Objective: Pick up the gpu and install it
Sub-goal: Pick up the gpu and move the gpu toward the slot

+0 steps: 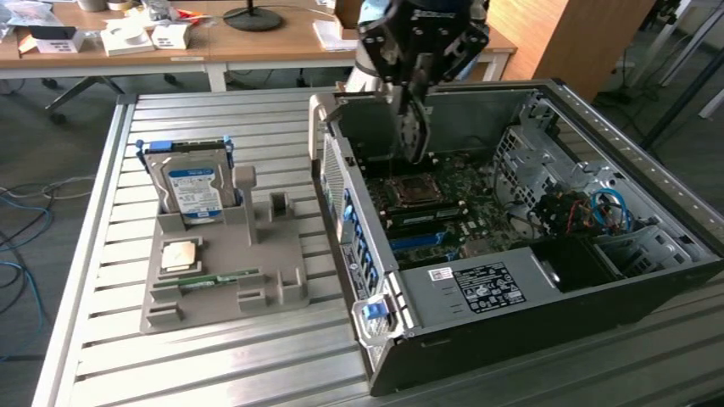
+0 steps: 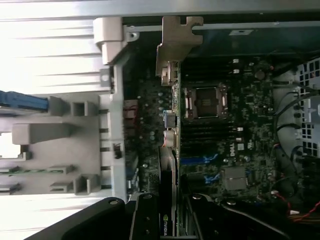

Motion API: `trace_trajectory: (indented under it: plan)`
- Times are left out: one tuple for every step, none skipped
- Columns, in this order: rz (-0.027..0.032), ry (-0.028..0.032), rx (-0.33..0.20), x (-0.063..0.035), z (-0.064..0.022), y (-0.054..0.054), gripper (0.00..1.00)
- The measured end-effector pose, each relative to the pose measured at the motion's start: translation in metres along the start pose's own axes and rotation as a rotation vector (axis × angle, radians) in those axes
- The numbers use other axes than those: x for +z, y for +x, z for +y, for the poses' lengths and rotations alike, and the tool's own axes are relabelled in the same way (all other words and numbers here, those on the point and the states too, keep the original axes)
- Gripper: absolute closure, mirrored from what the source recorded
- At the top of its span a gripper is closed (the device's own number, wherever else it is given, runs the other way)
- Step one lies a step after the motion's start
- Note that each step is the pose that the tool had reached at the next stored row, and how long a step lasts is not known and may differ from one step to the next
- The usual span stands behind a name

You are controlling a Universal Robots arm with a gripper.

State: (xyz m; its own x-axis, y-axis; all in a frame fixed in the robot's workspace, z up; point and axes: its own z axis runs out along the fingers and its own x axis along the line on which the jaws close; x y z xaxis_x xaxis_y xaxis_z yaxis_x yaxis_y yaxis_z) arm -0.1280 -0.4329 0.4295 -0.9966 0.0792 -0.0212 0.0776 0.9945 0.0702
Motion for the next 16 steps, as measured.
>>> trace_trajectory:
  plan:
    - [0.0001,-0.0005,0.0,0.0001,0.0004,-0.005,0.74]
    - [0.0001,-0.0008,0.0,0.0002,0.0009,-0.009,0.74]
    - [0.0001,-0.0011,0.0,0.0003,0.0013,-0.013,0.74]
    - [0.0001,-0.0016,0.0,0.0005,0.0018,-0.018,0.74]
    - [0.0002,-0.0019,0.0,0.0006,0.0023,-0.023,0.74]
    - [0.0002,-0.0023,0.0,0.0007,0.0028,-0.027,0.74]
    - [0.0003,-0.0025,0.0,0.0008,0.0033,-0.032,0.74]
    - [0.0003,-0.003,0.0,0.001,0.0037,-0.036,0.74]
    - [0.0003,-0.0034,0.0,0.0011,0.0042,-0.041,0.74]
    - [0.0003,-0.0039,0.0,0.0013,0.0047,-0.045,0.74]
    - [0.0004,-0.0044,0.0,0.0014,0.0051,-0.05,0.74]
    - [0.0004,-0.0047,0.0,0.0015,0.0056,-0.054,0.74]
    - [0.0005,-0.0052,0.0,0.0016,0.006,-0.058,0.74]
    - [0.0005,-0.0058,0.0,0.0018,0.0065,-0.063,0.74]
    - [0.0005,-0.0063,0.0,0.0019,0.0069,-0.068,0.74]
    - [0.0005,-0.0068,0.0,0.0021,0.0072,-0.072,0.74]
